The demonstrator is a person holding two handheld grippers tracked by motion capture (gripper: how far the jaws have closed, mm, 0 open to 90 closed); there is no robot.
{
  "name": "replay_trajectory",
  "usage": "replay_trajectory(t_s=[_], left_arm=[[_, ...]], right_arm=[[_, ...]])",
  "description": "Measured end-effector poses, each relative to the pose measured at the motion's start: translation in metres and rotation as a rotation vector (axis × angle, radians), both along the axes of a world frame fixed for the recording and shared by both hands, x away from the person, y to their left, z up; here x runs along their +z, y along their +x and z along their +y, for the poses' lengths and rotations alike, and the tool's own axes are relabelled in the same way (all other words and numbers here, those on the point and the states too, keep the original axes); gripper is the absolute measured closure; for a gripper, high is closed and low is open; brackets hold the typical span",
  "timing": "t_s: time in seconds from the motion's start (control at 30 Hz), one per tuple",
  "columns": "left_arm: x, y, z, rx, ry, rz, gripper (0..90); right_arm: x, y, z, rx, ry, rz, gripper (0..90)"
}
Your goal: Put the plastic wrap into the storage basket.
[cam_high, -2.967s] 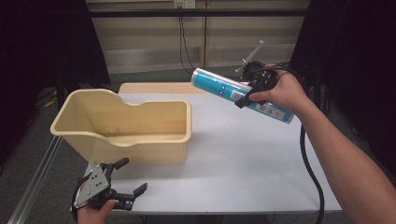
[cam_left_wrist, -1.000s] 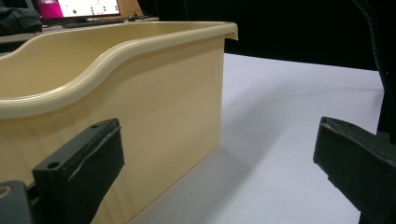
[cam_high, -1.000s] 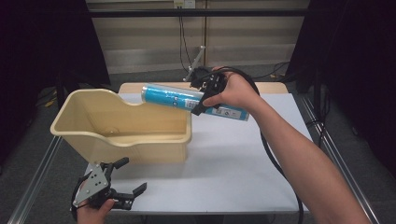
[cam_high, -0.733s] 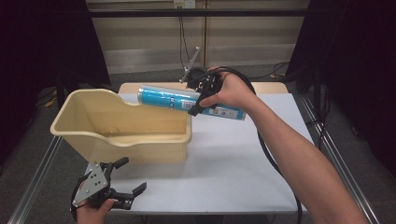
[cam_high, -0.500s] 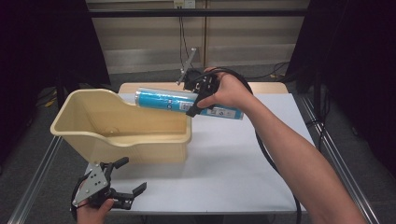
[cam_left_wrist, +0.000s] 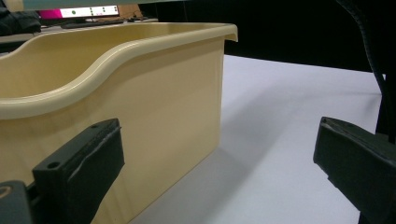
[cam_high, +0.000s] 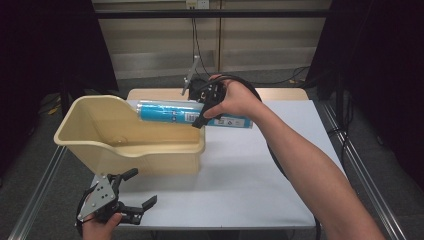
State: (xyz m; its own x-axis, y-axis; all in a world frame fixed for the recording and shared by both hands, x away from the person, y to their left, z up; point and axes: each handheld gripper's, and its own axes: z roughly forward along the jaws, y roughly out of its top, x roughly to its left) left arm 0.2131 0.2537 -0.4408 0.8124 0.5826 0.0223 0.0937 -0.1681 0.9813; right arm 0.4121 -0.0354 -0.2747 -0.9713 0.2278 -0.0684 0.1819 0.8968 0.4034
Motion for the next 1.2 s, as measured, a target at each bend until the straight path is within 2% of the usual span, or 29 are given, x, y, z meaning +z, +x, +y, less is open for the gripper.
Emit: replay_trajectory(t_s=[0.57,0.8,0.9,1.2], left_arm=[[0.000,0.000,0.000,0.001,-0.003,0.000,1.6],[0.000,0.000,0.000,-0.012,0.008,0.000,1.6],[0.000,0.000,0.000,-0.012,0.006,0.001,1.6],[0.000,0.000,0.000,-0.010,0.004,0.000,1.6]], right_arm=[[-0.008,0.002,0.021,0.048,-0.004,-0.001,32.2],[-0.011,0.003,0.027,0.061,-0.017,-0.003,32.2],[-0.012,0.005,0.028,0.063,-0.008,0.002,32.2],[-0.016,0.005,0.035,0.077,-0.030,0.006,32.2]])
